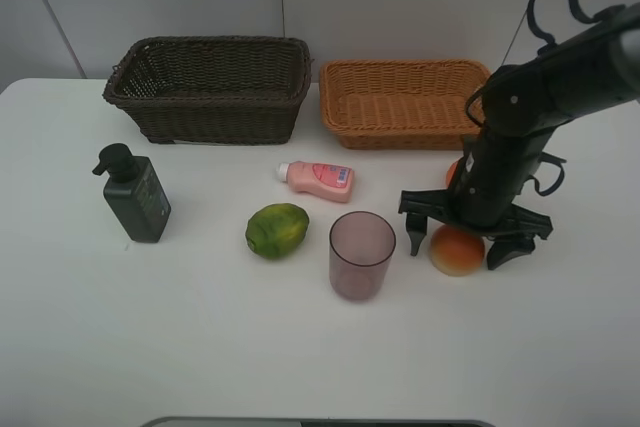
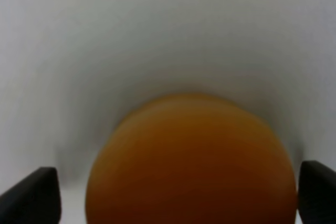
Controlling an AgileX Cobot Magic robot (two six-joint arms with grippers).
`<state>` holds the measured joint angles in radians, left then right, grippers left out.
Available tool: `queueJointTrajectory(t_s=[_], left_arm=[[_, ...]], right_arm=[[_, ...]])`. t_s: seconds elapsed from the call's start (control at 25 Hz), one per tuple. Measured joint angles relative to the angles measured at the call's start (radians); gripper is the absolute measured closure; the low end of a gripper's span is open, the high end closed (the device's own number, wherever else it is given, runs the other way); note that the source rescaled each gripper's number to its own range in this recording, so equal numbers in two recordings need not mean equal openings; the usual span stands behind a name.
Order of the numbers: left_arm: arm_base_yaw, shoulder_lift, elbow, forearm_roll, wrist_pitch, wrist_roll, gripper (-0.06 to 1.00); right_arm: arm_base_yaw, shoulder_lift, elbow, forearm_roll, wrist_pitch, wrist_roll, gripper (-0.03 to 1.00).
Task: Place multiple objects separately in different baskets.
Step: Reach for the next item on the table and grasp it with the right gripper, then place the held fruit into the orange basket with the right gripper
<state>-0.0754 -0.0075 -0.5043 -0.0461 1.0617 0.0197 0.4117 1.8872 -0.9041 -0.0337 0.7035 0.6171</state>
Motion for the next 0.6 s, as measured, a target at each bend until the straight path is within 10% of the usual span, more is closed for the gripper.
queueJointTrajectory(t_s=[0.28,0.6], left_arm=[[0.0,0.0,0.0,0.0,0.0,0.0,-0.06],[0.0,0.0,0.0,0.0,0.0,0.0,-0.06]], right_arm=[[0.0,0.004,0.0,0.002,0.0,0.0,0.33],[0.0,0.004,0.0,0.002,0.0,0.0,0.33]])
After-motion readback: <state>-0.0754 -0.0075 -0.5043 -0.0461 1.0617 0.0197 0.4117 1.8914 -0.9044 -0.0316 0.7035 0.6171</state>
